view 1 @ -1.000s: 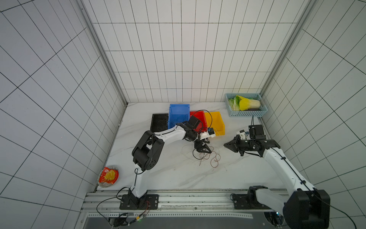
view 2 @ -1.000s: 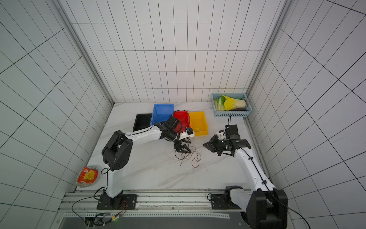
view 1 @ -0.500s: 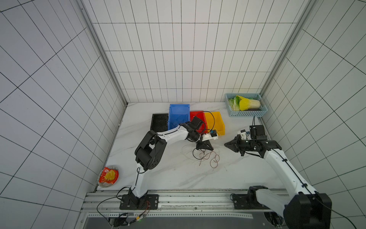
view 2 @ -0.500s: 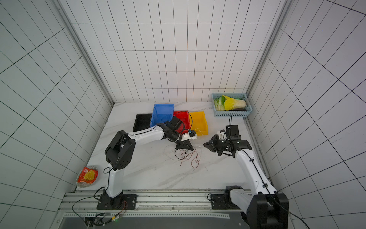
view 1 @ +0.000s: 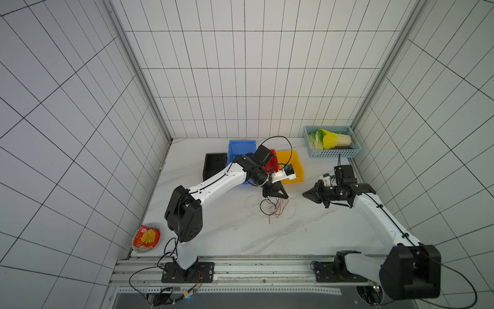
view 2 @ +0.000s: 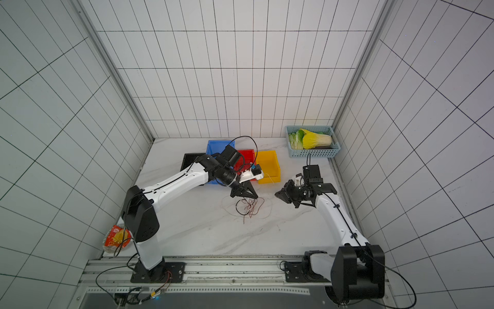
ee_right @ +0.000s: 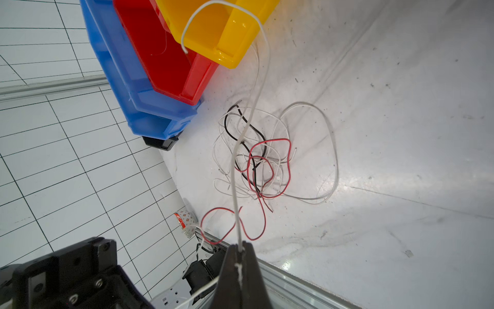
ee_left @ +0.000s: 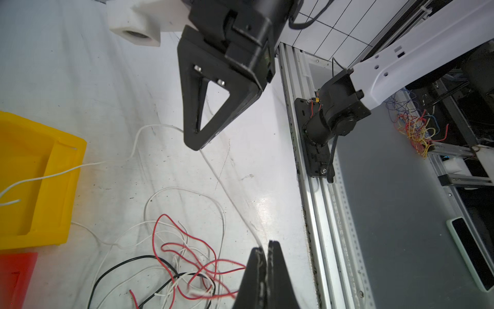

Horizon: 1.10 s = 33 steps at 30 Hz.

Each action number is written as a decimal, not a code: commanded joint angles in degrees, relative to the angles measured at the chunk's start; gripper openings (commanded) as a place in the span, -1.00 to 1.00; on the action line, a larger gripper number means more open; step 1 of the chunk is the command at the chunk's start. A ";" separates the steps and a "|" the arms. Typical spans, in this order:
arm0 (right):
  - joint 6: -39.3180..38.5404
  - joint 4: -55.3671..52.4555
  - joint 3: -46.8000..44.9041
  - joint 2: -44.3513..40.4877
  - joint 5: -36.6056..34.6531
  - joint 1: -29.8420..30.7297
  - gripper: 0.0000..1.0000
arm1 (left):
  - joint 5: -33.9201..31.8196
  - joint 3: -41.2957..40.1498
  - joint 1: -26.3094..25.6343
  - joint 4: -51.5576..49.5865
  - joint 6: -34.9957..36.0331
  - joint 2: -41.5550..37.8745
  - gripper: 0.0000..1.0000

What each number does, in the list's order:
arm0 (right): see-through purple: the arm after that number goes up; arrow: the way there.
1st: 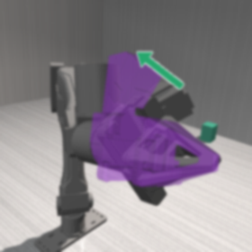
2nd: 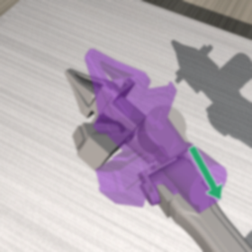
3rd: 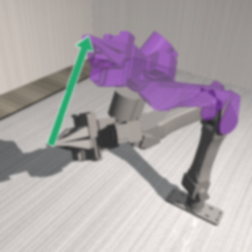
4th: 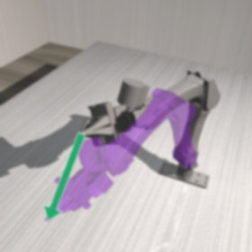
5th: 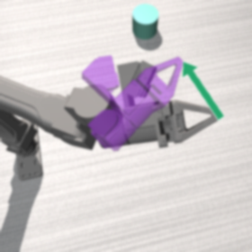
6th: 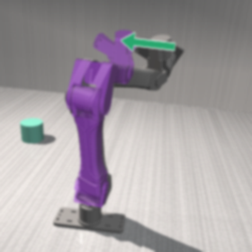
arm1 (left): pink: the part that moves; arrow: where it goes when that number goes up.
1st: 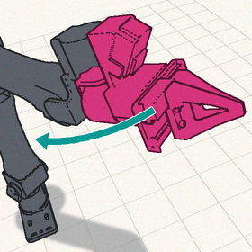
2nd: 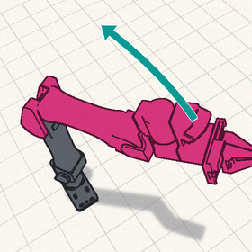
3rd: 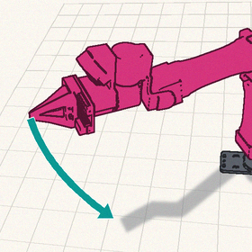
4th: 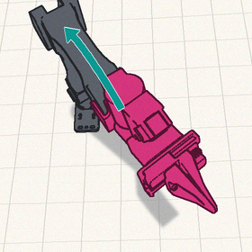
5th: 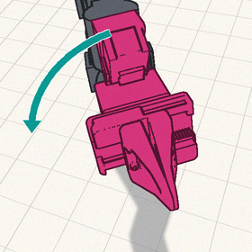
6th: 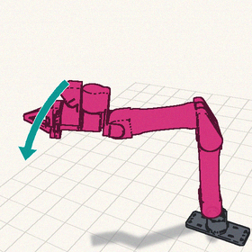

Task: Untangle and sort cables by color
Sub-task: Untie the cable.

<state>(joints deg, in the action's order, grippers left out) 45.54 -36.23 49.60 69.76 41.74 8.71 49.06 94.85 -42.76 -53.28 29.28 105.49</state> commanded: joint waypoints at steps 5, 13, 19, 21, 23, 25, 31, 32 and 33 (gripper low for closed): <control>-0.67 5.77 9.87 4.28 -9.75 0.98 -1.00 | -0.84 5.94 2.92 7.69 -9.56 3.89 -1.00; -0.57 8.86 24.41 13.42 -13.80 4.04 -1.00 | 5.32 16.93 6.17 18.01 -19.69 12.71 -0.97; -3.87 8.69 32.89 22.39 -15.42 3.91 -1.00 | 0.96 19.89 6.36 24.23 -23.48 17.83 -0.58; -4.63 8.62 34.61 24.75 -17.01 3.86 -1.00 | -1.42 19.87 6.64 25.65 -23.56 19.30 -0.34; -6.27 8.52 36.05 26.59 -18.93 3.95 -1.00 | -1.81 19.70 7.01 25.83 -23.88 20.27 -0.19; -7.91 7.23 37.82 28.80 -20.25 3.86 -1.00 | -1.37 18.51 7.39 25.85 -24.14 20.23 -0.09; -13.07 0.19 45.49 30.91 -19.59 4.61 -1.00 | 0.35 10.07 9.89 23.07 -20.94 12.79 0.14; -12.05 0.43 45.24 29.99 -17.51 4.65 -1.00 | 0.19 7.39 10.51 22.50 -19.42 10.69 0.19; -11.01 0.97 44.54 28.85 -15.97 4.81 -1.00 | 0.11 4.39 11.15 22.19 -18.19 8.58 0.20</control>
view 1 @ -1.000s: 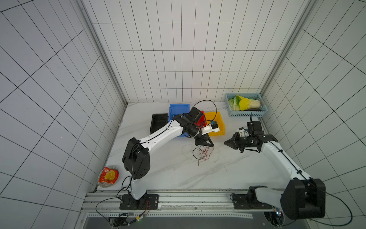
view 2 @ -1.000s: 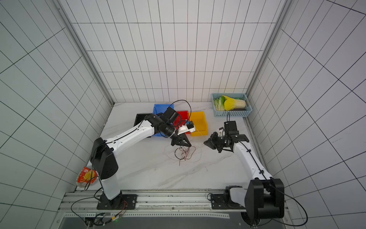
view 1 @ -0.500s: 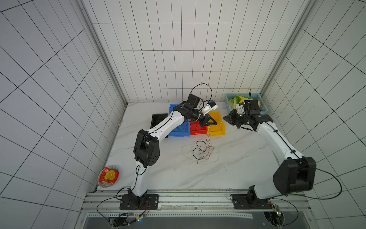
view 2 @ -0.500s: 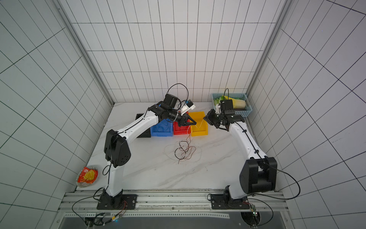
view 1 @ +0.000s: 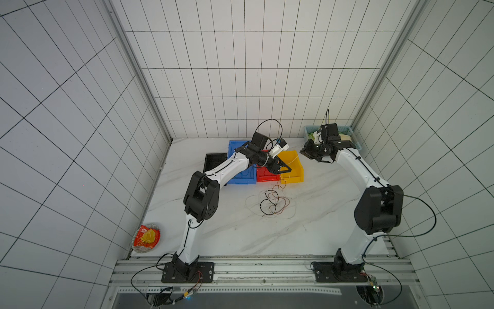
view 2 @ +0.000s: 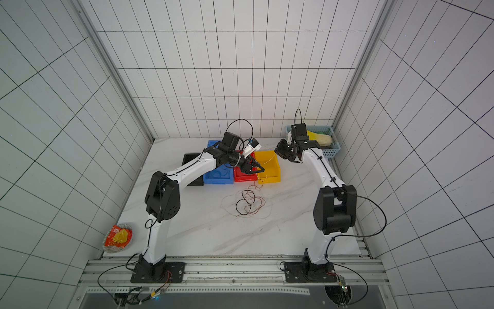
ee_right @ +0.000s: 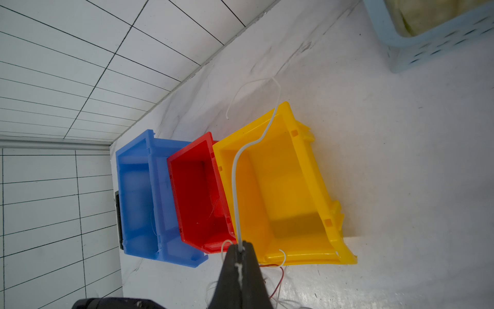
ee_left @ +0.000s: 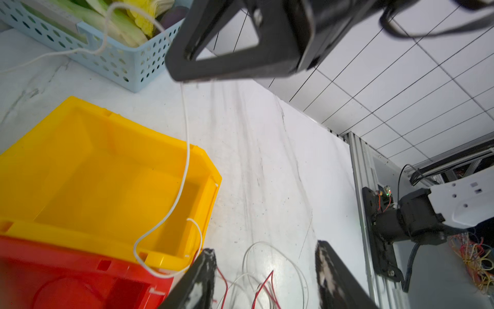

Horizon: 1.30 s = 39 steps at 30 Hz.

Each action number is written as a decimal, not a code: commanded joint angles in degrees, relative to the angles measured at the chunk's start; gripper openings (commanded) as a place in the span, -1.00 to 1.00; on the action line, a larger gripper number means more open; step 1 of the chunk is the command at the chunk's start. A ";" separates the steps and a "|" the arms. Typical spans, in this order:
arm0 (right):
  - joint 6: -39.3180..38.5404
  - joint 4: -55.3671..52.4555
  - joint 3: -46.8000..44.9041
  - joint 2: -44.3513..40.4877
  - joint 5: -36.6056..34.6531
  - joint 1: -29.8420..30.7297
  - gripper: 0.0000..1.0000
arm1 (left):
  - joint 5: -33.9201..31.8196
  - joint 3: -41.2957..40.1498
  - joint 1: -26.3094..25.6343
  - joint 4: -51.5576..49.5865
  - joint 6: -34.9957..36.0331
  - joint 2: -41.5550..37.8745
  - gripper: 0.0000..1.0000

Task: Untangle and sort cables by color
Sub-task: Untie the cable.

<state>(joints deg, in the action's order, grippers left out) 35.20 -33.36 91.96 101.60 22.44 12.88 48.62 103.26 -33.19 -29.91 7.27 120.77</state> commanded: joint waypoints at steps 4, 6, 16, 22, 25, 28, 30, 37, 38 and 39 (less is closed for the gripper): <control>3.16 1.60 -2.63 -7.92 6.25 1.33 -1.00 | -2.26 -15.63 3.46 1.89 5.12 -12.39 0.28; 4.30 2.99 -4.82 -10.05 7.47 1.98 -1.00 | -3.56 -20.56 3.57 5.56 5.99 -13.56 0.31; 6.09 2.49 -8.90 -17.83 9.28 6.17 -1.00 | -5.03 -21.35 3.49 13.12 5.32 -10.83 0.34; 7.46 2.76 -11.99 -20.92 9.50 7.89 -1.00 | 0.81 -21.09 3.22 17.87 -0.81 -10.23 0.24; 7.99 2.69 -13.74 -22.37 9.80 8.54 -1.00 | 1.18 -20.06 3.53 17.86 -1.23 -9.51 -0.30; 7.65 1.57 -15.43 -24.09 9.72 8.65 -1.00 | 3.61 -19.30 3.58 16.38 -0.07 -9.58 -1.00; 6.33 -0.39 -16.25 -25.20 8.38 8.56 -1.00 | 4.49 -19.41 3.59 14.34 1.68 -10.84 -1.00; 1.78 -2.88 -20.58 -26.92 7.27 7.57 -0.30 | -0.01 -16.39 3.71 -0.65 3.47 -19.31 -1.00; 0.48 -3.03 -20.98 -26.81 7.91 7.53 -0.17 | 0.07 -15.75 3.71 -2.28 3.37 -20.21 -1.00; -1.65 -2.94 -21.36 -26.72 9.52 7.57 -0.06 | 0.38 -15.13 3.70 -3.78 2.64 -20.97 -1.00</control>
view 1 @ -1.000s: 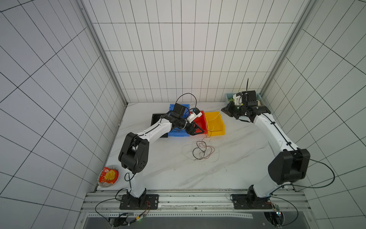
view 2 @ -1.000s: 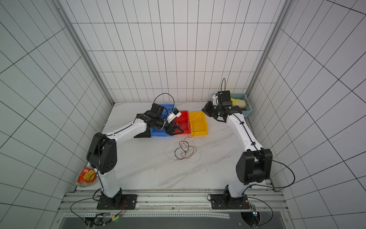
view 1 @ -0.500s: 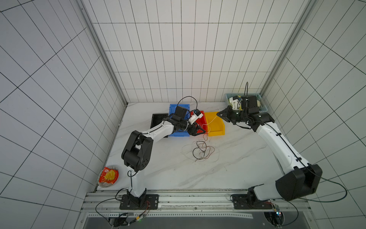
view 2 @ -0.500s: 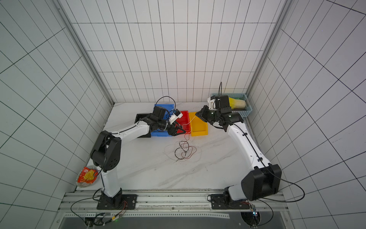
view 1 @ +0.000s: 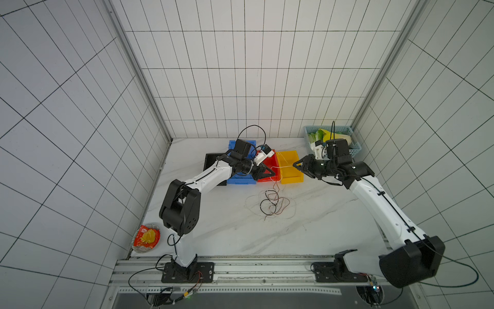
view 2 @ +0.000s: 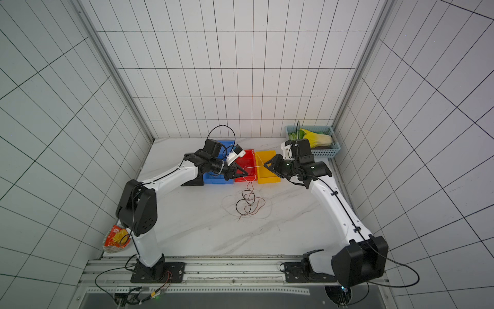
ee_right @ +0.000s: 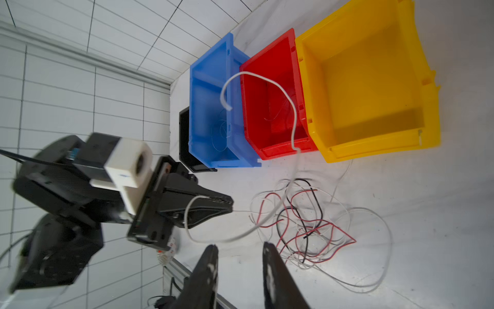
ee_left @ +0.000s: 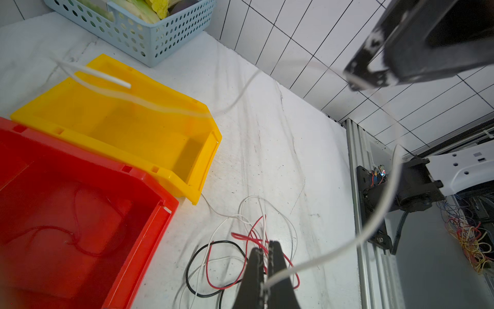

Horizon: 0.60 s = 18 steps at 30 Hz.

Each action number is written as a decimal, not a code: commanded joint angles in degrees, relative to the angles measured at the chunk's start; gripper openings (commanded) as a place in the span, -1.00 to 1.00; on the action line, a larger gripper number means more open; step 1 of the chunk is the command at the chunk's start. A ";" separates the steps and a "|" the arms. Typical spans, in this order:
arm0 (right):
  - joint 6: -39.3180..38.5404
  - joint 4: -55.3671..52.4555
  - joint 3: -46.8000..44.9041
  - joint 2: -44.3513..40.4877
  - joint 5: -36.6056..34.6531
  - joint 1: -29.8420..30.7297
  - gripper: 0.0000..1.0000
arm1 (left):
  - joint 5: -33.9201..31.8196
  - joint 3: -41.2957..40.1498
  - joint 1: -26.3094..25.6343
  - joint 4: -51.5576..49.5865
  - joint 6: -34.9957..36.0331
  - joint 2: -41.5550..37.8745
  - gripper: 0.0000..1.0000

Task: Untangle and sort cables by color
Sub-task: Untie the cable.

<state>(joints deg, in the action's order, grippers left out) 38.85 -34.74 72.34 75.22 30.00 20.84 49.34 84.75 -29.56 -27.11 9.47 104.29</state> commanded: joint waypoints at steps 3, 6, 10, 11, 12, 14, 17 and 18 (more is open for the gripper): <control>-11.16 -0.77 -4.13 -2.74 0.16 -0.30 0.16 | 0.26 5.18 0.16 -8.38 -6.47 -5.47 -1.00; -17.50 3.43 -9.25 -8.39 0.29 -0.14 0.26 | 0.42 6.00 0.18 -9.20 -12.34 -6.04 -1.00; -26.10 11.92 -19.43 -18.10 -0.14 2.31 0.40 | 0.24 6.54 0.22 -8.71 -19.89 -6.43 -1.00; -26.96 13.96 -21.39 -19.90 0.06 3.24 0.43 | 0.42 6.65 0.26 -8.35 -21.21 -6.49 -1.00; -27.45 16.09 -23.24 -21.23 0.06 4.62 0.47 | 0.40 6.72 0.22 -8.08 -22.68 -6.60 -1.00; -28.12 19.30 -25.45 -22.04 -0.87 7.89 0.52 | 0.55 7.18 0.28 -7.97 -24.94 -6.50 -1.00; -27.55 21.88 -26.23 -20.44 -6.13 12.59 0.56 | 1.55 7.69 0.16 -7.62 -27.66 -6.28 -1.00; -27.70 22.39 -26.04 -19.39 -7.51 13.78 0.58 | 1.80 7.75 0.08 -7.60 -28.32 -6.28 -1.00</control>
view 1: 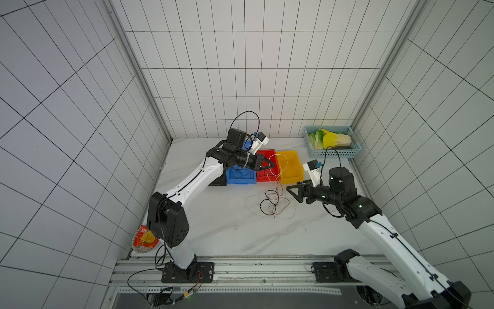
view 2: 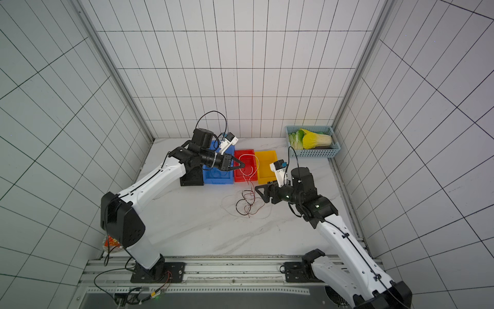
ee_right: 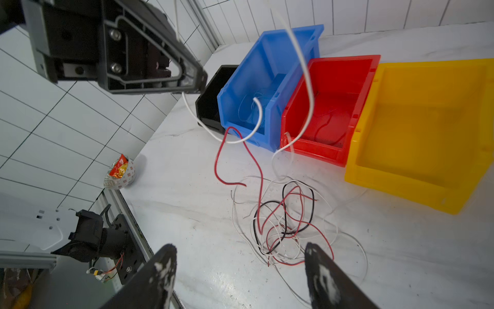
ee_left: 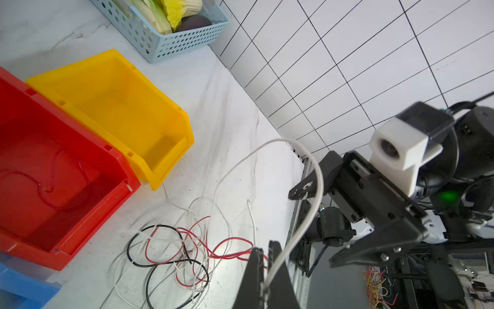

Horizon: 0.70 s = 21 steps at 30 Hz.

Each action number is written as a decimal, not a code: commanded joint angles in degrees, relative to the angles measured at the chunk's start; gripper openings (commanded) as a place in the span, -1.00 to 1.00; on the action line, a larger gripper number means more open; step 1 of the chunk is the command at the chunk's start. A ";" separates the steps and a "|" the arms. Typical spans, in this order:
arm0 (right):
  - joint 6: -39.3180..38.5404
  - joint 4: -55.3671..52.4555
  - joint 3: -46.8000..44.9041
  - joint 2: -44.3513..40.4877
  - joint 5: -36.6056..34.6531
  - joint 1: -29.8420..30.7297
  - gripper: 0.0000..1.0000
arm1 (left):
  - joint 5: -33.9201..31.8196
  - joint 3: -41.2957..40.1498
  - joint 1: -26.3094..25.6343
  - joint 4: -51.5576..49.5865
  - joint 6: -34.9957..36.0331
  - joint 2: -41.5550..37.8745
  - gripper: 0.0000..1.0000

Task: Untangle and sort cables by color
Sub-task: Untie the cable.

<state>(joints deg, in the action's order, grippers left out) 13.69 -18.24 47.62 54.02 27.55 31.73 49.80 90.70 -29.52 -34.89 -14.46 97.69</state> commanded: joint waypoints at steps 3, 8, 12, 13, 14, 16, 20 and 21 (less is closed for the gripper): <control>-2.78 7.02 -0.26 5.21 -10.90 5.71 0.61 | 1.38 1.61 -0.32 0.18 -5.02 0.13 -1.00; -2.19 7.87 2.92 10.18 -14.98 6.24 0.41 | 2.00 0.99 -1.33 -0.17 -4.97 -0.05 -1.00; -1.22 10.04 3.52 12.18 -15.21 6.24 -0.33 | 2.67 0.89 -1.88 -0.52 -5.52 -0.21 -1.00; -0.68 11.16 3.06 12.12 -15.16 6.25 -0.46 | 2.90 0.89 -2.01 -0.61 -5.58 -0.23 -1.00; -0.35 12.08 2.69 12.08 -15.16 6.26 -0.60 | 2.97 0.89 -2.14 -0.70 -5.58 -0.44 -1.00; 0.52 12.31 2.28 11.41 -15.92 6.22 -0.89 | 3.07 0.89 -2.21 -0.87 -5.59 -0.53 -1.00; 1.11 10.42 0.62 7.87 -19.75 5.82 -1.00 | 3.02 1.30 -2.12 -1.72 -4.90 -0.72 -1.00; 1.45 9.27 0.09 6.60 -20.90 5.41 -1.00 | 2.90 1.72 -1.91 -2.44 -4.22 -0.77 -1.00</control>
<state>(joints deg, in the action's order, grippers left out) 14.09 -8.47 48.21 64.01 10.74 37.52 52.18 90.76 -31.62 -36.10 -19.86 97.69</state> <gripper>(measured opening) 0.046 0.047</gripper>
